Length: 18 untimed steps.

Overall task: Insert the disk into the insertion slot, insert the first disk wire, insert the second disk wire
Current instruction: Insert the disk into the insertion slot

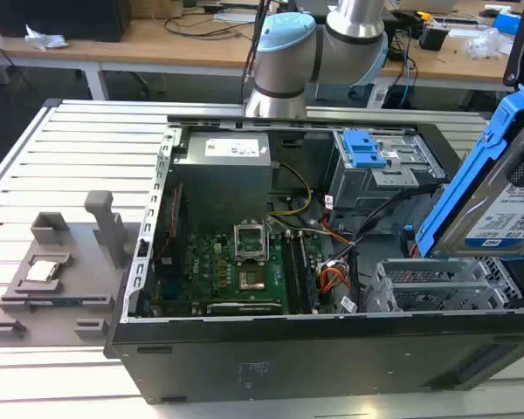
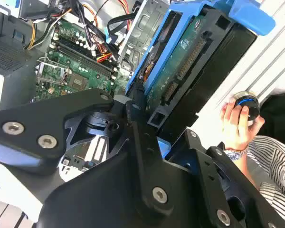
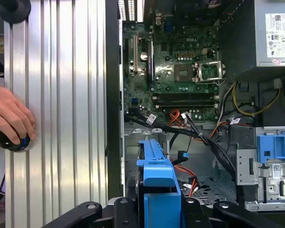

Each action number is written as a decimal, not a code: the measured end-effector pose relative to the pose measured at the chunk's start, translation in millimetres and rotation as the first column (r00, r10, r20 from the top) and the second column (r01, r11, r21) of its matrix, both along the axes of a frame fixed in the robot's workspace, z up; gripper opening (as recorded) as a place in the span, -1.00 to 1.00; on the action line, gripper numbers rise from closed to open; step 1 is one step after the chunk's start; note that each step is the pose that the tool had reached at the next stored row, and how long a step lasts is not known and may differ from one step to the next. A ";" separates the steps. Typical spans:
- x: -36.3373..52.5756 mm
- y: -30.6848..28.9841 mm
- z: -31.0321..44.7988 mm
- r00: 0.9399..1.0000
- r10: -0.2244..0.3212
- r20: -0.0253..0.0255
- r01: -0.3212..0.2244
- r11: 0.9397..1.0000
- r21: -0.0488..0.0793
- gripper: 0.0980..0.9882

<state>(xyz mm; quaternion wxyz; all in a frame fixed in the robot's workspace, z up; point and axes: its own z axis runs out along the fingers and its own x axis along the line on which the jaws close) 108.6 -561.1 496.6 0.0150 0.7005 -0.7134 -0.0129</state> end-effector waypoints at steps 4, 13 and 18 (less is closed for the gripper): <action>-2.5 0.0 -5.3 1.000 0.000 0.000 0.000 1.000 0.000 -0.40; -2.9 0.0 -10.9 1.000 0.000 0.000 0.000 1.000 0.000 -0.40; -3.0 0.0 -14.4 1.000 0.000 0.000 0.000 1.000 0.000 -0.40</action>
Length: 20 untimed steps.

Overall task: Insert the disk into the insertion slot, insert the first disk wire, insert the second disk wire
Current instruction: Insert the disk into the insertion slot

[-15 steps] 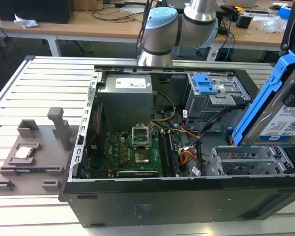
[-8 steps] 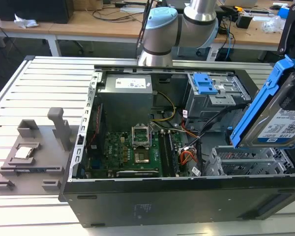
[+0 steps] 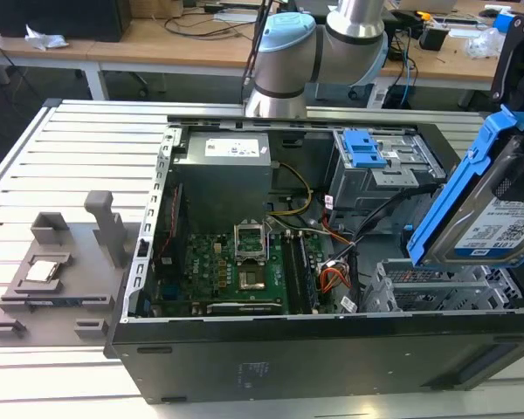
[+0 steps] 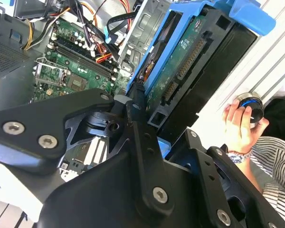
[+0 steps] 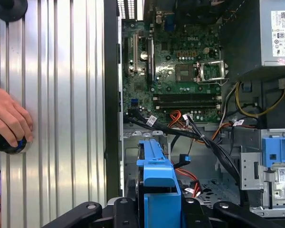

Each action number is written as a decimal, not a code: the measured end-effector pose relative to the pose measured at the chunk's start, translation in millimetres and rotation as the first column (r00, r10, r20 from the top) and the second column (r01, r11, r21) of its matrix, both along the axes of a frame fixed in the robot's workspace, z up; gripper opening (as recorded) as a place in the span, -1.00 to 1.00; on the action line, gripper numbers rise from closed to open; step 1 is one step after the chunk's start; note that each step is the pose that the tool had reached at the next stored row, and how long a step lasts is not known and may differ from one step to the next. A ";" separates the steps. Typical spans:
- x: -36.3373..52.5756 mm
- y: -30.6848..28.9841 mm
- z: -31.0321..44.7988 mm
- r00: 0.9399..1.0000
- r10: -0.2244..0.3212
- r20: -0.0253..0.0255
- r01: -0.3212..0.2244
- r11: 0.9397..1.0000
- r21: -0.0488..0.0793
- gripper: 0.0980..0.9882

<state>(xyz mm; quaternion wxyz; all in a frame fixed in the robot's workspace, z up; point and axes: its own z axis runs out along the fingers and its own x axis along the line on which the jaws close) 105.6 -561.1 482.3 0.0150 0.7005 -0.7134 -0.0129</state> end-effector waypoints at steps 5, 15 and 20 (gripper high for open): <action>0.0 0.0 -1.7 1.000 0.000 0.000 0.000 1.000 0.000 -0.40; 0.0 0.0 -5.8 1.000 0.000 0.000 0.000 1.000 0.000 -0.40; 0.0 0.0 -7.2 1.000 0.000 0.000 0.000 1.000 0.000 -0.40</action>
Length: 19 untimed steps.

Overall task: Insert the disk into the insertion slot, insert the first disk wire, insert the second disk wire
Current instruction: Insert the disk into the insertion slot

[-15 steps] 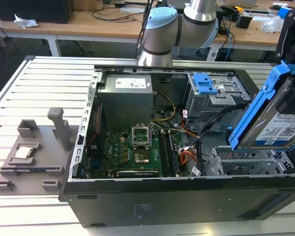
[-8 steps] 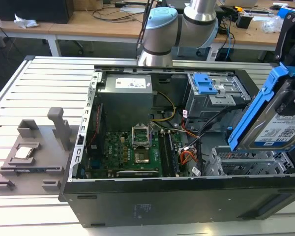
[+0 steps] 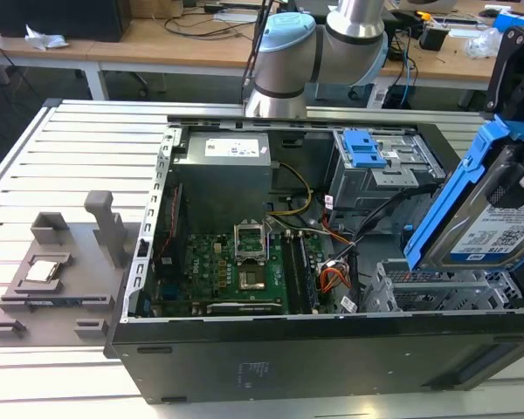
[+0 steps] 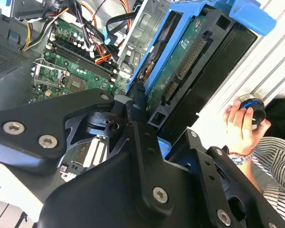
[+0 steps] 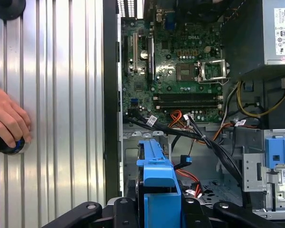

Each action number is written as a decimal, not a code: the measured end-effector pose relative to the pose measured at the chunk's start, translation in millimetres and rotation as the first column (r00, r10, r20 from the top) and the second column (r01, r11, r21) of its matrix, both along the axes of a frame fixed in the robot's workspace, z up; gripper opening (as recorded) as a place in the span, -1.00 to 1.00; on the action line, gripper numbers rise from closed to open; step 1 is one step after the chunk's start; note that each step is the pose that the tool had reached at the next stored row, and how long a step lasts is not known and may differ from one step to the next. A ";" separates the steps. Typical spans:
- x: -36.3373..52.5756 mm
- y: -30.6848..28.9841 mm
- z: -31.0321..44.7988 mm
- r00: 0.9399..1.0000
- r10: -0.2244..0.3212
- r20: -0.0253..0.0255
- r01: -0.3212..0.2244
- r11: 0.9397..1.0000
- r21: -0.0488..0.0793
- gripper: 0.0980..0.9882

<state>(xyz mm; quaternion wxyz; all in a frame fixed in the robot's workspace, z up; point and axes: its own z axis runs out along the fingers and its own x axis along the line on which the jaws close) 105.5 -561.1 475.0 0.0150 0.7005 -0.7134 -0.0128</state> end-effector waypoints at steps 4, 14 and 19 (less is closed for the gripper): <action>0.0 0.0 -1.2 1.000 0.000 0.000 0.000 1.000 0.000 -0.40; 0.0 0.0 -8.3 1.000 0.000 0.000 0.000 1.000 0.000 -0.40; 0.0 0.0 -10.9 1.000 0.000 0.000 0.000 1.000 0.000 -0.40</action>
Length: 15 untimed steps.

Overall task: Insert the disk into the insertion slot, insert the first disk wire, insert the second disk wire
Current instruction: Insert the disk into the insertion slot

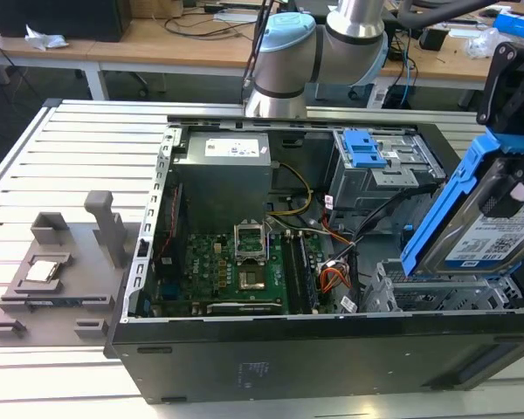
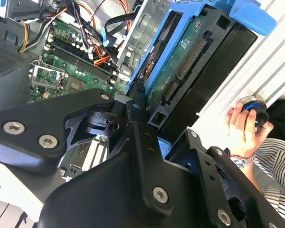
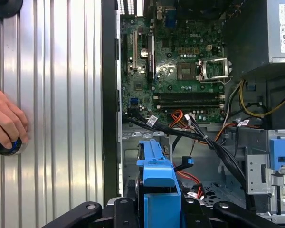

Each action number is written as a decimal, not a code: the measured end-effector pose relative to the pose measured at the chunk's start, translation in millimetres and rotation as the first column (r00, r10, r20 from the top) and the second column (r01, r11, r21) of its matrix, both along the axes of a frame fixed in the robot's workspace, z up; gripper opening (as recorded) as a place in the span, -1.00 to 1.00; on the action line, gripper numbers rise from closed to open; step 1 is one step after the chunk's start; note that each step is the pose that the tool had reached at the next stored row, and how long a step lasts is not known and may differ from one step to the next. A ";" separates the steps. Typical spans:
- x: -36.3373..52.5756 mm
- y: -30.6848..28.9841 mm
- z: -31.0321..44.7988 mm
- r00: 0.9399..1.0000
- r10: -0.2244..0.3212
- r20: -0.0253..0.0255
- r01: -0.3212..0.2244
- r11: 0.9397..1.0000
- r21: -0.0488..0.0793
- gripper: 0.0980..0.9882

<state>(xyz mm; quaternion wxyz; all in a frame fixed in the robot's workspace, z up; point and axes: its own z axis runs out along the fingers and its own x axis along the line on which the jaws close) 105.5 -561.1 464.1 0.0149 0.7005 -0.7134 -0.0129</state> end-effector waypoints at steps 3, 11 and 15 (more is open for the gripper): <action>0.0 0.0 -0.9 1.000 0.000 0.000 0.000 1.000 0.000 -0.40; 0.0 0.0 -6.4 1.000 0.000 0.000 0.000 1.000 0.000 -0.40; 0.0 0.0 -7.9 1.000 0.000 0.000 0.000 1.000 0.000 -0.40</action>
